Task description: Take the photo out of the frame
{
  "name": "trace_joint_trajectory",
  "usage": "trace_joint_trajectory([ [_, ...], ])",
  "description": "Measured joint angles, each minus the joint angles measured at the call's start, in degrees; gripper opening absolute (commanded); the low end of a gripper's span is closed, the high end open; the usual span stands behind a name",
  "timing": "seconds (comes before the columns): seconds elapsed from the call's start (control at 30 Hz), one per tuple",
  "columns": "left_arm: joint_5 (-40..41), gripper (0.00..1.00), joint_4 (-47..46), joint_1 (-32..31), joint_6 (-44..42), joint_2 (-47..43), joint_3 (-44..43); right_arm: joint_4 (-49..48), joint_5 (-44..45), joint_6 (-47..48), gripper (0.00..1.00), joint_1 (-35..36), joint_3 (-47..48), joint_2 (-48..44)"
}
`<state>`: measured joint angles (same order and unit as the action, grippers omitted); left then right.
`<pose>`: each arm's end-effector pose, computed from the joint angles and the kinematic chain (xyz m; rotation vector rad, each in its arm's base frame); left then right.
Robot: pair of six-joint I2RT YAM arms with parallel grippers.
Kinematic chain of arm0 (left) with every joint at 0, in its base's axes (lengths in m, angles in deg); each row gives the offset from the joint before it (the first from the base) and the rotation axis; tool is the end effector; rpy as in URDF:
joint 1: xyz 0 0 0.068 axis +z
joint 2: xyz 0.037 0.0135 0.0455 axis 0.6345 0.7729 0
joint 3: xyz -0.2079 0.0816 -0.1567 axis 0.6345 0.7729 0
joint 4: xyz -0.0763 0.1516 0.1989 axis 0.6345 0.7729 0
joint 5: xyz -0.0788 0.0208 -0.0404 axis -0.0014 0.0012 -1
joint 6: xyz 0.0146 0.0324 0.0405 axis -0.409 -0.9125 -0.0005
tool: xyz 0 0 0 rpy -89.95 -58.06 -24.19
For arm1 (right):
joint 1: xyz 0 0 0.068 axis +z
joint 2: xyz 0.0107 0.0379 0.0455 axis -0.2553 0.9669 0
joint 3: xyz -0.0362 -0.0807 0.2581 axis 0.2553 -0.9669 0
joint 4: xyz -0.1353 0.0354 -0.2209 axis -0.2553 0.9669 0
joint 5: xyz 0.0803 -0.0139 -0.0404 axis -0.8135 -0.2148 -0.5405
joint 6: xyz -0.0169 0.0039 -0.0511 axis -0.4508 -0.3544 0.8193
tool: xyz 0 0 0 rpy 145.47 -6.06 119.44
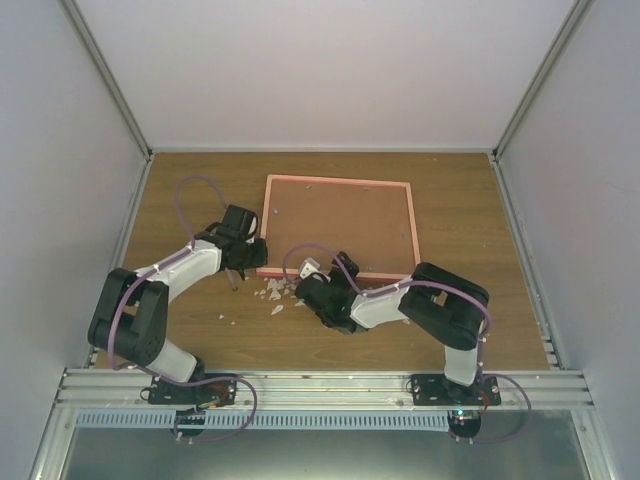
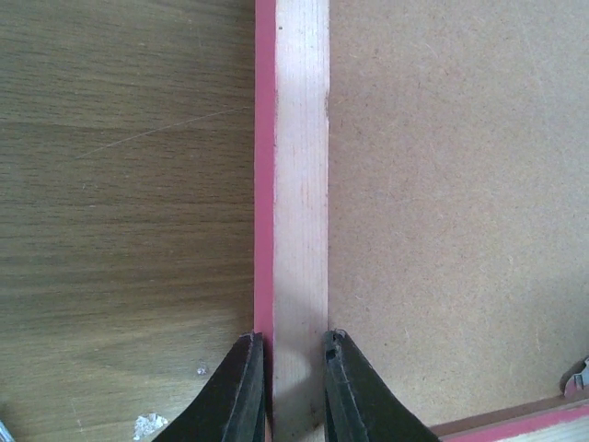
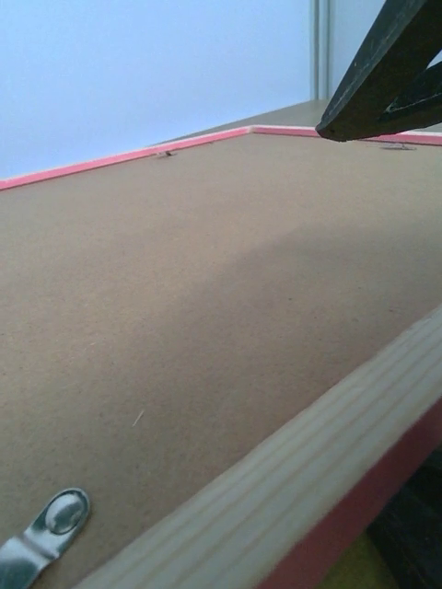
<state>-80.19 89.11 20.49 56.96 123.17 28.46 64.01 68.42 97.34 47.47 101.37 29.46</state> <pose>0.2728 -0.0970 0.1803 -0.1126 2.6773 -0.3788 0.1805 0.2803 0.1096 -0.9901 1.8402 -0.6915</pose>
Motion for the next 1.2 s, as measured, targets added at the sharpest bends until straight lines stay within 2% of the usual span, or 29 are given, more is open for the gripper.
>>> trace_joint_trajectory([
  [0.2,0.0,0.00,0.4,-0.1,0.2,-0.4,0.0,-5.2,3.5,3.8,0.87,0.0,0.1,2.5],
  [0.4,0.0,0.00,2.2,-0.1,0.2,-1.3,-0.5,-13.8,4.6,12.7,0.85,-0.2,-1.5,4.0],
  [0.7,-0.2,0.01,4.6,-0.2,-0.2,-1.4,-1.9,-20.5,4.3,21.4,0.73,-1.0,-1.1,6.8],
  [0.9,-0.1,0.01,5.1,-0.2,-0.2,-1.6,-2.2,-19.9,3.6,21.9,0.61,-1.2,-1.3,6.9],
  [1.1,0.4,0.05,5.8,-0.1,-0.3,-1.4,-3.3,-19.5,3.1,21.4,0.58,-1.3,-1.8,6.9],
  [1.2,0.6,0.06,6.1,-0.1,-0.3,-1.2,-4.3,-19.1,2.7,21.3,0.46,-1.3,-2.1,6.2],
])
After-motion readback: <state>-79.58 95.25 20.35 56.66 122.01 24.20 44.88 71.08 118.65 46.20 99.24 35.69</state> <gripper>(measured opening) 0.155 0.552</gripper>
